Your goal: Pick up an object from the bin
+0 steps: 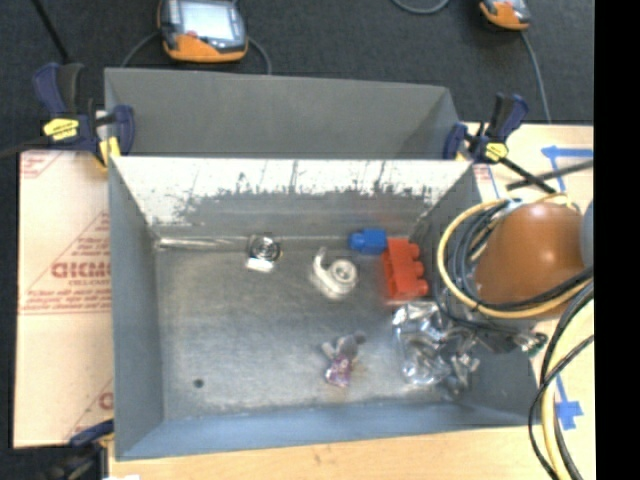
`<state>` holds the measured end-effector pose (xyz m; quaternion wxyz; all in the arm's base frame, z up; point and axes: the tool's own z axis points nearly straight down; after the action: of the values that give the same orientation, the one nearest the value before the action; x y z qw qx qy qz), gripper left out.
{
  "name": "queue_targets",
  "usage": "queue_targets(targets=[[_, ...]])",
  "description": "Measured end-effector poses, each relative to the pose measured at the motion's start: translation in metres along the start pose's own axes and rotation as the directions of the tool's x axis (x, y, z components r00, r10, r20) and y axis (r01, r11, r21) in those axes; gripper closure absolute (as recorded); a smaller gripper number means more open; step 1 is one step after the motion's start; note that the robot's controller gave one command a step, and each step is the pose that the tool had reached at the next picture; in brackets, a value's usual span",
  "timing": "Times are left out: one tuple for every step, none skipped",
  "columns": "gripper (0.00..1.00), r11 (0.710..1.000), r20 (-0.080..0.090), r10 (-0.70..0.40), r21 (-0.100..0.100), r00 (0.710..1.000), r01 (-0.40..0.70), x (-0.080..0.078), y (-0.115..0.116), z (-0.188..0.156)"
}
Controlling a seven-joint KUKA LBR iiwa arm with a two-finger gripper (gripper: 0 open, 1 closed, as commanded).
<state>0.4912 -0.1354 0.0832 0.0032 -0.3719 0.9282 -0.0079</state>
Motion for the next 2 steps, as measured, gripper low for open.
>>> queue_targets(targets=[[1.00, 0.999, -0.005, 0.053, -0.009, 0.999, -0.053, -0.0097, -0.0048, -0.0007], [1.00, 0.661, 0.015, -0.751, 0.003, 0.660, 0.751, -0.0054, -0.0058, -0.0086]])
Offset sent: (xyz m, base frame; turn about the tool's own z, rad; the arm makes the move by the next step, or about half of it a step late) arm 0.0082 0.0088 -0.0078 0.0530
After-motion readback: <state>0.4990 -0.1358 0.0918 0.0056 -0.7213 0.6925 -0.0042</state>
